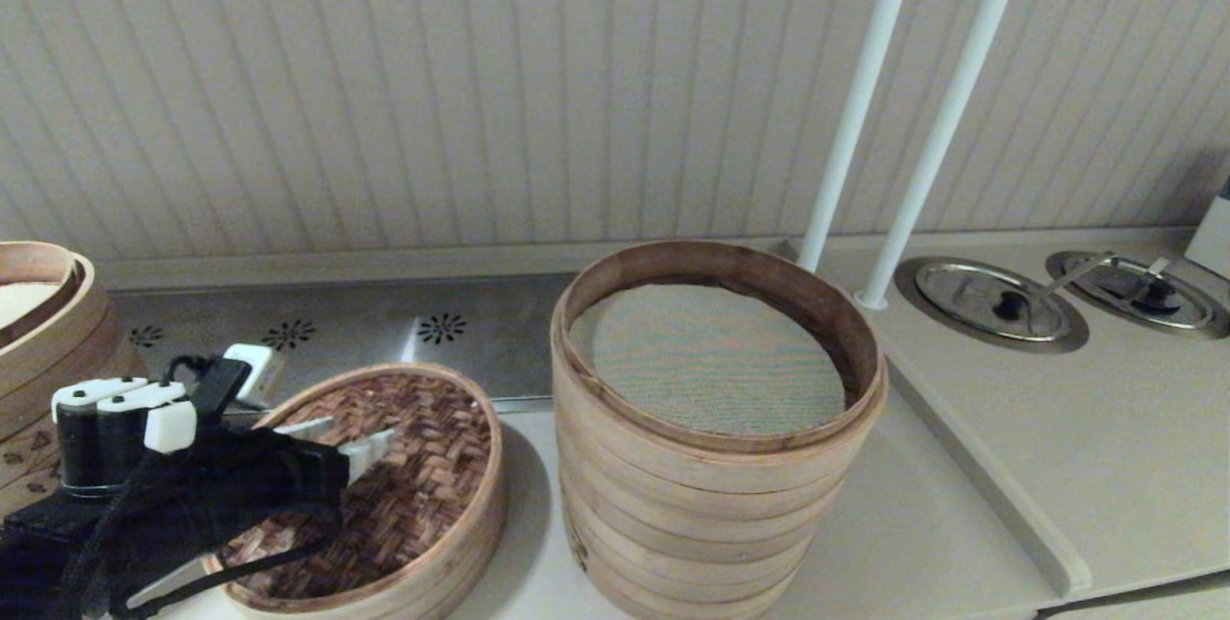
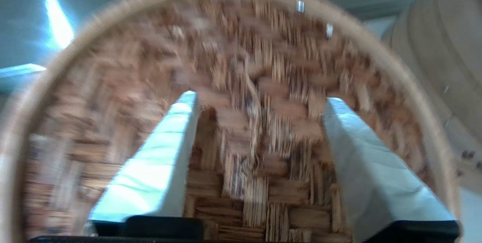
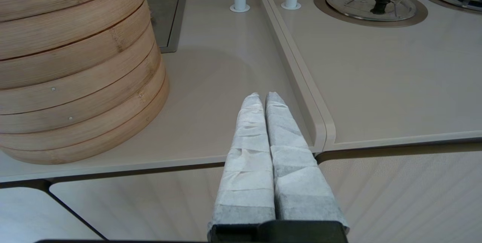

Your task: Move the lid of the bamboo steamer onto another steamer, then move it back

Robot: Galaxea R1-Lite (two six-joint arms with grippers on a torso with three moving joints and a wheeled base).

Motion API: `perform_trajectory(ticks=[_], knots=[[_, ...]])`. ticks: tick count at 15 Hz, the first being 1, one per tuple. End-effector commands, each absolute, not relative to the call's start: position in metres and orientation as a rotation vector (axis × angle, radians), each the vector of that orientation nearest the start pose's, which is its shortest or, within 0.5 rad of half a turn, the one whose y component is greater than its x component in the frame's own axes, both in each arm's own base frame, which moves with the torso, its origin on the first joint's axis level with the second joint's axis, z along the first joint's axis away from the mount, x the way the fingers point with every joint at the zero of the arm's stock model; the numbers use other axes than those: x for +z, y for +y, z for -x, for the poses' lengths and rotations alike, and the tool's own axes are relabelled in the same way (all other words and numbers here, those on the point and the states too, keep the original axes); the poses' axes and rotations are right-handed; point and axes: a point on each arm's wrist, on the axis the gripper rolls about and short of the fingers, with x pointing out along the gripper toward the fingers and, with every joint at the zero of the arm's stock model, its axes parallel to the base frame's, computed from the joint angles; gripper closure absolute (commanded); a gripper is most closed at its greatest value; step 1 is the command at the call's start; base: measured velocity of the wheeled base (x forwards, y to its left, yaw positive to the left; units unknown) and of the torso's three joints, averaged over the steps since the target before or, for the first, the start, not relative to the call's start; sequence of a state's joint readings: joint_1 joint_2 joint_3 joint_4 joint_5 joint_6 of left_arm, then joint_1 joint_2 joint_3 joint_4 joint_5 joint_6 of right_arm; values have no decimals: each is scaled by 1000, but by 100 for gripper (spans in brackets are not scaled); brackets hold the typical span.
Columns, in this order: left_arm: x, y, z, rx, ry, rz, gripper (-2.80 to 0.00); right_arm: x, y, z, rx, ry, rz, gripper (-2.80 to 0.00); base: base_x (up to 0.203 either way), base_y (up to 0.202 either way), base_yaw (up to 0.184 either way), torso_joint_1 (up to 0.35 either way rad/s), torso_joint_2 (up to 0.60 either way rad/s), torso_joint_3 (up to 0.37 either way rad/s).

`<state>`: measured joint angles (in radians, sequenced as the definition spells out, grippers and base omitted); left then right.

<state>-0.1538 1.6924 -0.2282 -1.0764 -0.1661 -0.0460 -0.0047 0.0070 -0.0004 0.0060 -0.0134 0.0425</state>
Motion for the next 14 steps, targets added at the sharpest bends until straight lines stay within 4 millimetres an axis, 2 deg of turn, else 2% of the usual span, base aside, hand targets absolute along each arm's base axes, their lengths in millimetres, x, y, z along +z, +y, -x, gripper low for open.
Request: perform_trajectory(ticks=[1,4,7,8,11,14], knots=[[129,-35,-211,-289,286,44,-280,74,0,22,-19,16,-43,0,0,0,0,0,0,0],[168,-27,-187,-265,240,42,-280,74,0,22,-19,16,-43,0,0,0,0,0,0,0],[204,-21,-147,-256,159,20,-280,74,0,22,-19,16,-43,0,0,0,0,0,0,0],[212,-19,-130,-240,146,-6,0,74,0,22,-19,16,-43,0,0,0,0,0,0,0],[221,-14,-82,-202,122,-84,0,74,0,22,-19,16,-43,0,0,0,0,0,0,0],[211,-7,-40,-177,112,-105,0,74,0,22,-19,16,-43,0,0,0,0,0,0,0]])
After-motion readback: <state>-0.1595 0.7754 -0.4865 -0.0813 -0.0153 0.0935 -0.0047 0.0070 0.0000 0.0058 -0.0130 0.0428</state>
